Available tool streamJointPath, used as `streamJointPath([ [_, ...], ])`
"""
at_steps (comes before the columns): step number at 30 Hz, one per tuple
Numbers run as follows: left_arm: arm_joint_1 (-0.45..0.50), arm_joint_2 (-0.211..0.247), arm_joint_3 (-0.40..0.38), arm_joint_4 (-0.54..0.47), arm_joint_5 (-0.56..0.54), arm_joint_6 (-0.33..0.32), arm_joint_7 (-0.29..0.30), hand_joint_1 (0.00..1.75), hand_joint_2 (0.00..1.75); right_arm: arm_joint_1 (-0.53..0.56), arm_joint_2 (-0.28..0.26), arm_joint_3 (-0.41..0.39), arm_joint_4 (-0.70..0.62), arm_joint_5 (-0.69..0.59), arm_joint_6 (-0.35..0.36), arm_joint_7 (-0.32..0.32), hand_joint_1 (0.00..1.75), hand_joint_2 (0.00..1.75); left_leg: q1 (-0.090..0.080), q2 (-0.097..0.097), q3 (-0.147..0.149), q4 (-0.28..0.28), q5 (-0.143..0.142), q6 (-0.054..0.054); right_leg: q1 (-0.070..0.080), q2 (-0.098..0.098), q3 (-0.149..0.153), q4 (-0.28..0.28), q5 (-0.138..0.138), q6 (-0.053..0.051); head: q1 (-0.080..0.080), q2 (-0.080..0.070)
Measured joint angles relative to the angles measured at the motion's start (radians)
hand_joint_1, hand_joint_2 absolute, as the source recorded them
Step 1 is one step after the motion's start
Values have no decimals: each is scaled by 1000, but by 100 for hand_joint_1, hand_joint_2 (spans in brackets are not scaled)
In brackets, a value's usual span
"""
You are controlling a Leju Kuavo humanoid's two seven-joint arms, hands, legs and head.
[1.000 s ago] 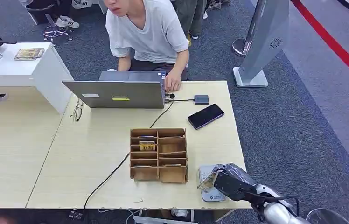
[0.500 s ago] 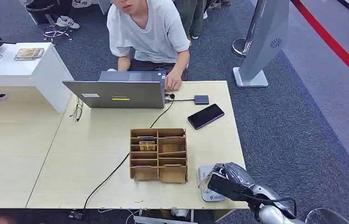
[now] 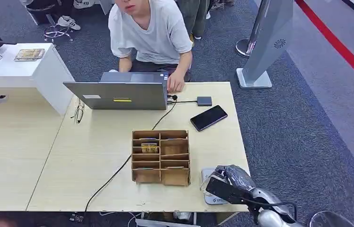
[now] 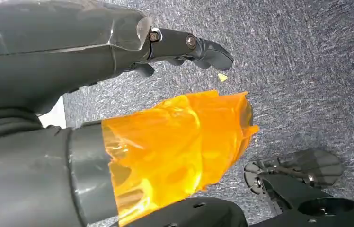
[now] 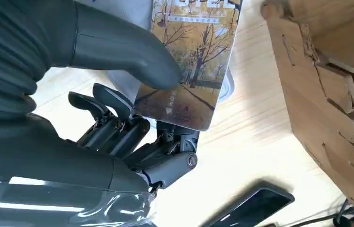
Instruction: Pass the card to the sensor for recognition and then transmit it.
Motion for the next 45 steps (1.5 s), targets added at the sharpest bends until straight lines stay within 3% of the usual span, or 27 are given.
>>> streamJointPath([
  [11, 0, 0, 0, 0, -11, 2, 5, 0, 0, 2, 18, 2, 20, 122, -41, 74, 175, 175, 0, 0, 0, 0, 0, 0, 0, 0, 0, 0, 0, 0, 0, 0],
  [19, 1, 0, 0, 0, -17, 6, 9, 0, 0, 32, 18, -2, 27, 177, -94, 91, 175, 175, 0, 0, 0, 0, 0, 0, 0, 0, 0, 0, 0, 0, 0, 0],
  [39, 2, 0, 0, 0, -19, 6, 10, 0, 0, 36, 18, -2, 26, 236, -94, 130, 175, 175, 0, 0, 1, 0, 0, 0, 0, 0, 1, 0, 0, 0, 0, 0],
  [45, 2, -1, 0, 0, -22, 6, 11, 0, 0, 34, 18, -2, 26, 305, -91, 164, 175, 175, 0, 0, 1, 0, 0, 0, 0, 0, 1, 0, 0, 0, 0, 0],
])
